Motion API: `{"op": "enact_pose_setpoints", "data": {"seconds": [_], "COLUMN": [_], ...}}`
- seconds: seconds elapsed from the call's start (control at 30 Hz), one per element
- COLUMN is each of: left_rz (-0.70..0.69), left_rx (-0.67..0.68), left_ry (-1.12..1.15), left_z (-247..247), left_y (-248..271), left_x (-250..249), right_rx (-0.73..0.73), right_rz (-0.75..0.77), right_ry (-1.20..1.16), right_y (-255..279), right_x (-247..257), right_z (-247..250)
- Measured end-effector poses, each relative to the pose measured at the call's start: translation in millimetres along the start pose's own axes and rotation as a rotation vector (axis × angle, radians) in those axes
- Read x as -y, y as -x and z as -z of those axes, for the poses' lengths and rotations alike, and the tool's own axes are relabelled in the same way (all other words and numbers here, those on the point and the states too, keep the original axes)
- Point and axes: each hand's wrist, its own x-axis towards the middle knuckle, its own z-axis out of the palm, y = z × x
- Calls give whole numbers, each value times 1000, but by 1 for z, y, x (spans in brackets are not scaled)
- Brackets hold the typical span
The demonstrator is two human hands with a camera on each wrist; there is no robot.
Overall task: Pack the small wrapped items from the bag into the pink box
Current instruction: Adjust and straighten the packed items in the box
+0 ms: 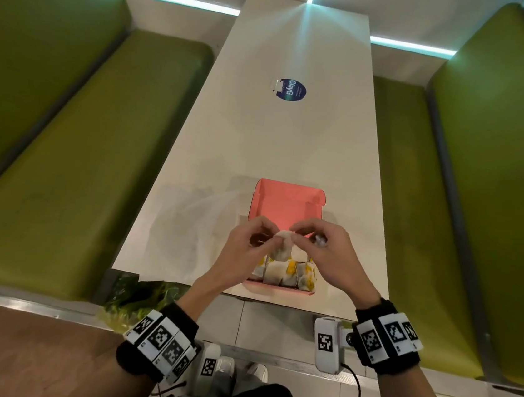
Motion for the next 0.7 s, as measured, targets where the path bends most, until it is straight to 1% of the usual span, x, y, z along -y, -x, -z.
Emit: {"op": "enact_pose_setpoints", "data": {"seconds": [0.13,0.2,0.27,0.33,0.4,0.6,0.7], "left_rz": [-14,-40,-54,-68,-96,-110,-81], "left_rx": [-99,-141,-142,-118,-97,-21,23], "left_ry": [-48,-53,-39,-52,-97,-271,-257], "left_z": [-1,-2,-2,-3,-3,12,20], "left_y": [4,6,7,9,11,16,19], "left_x": [-2,-5,-8,-10,-12,-8,-7], "right_rx": [-198,-220,-162,-57,9,11,54], "right_rz": [-1,-5,-59,-110,-104,-59,-61], "right_ry": [11,-23,-47,-19,-39,-77,-142], "right_y": [6,15,21,23,23,23,24], "right_x": [-1,0,-1,-4,-6,-5,7], "right_z": [-3,-10,-19,-27,-32,-16,1]}}
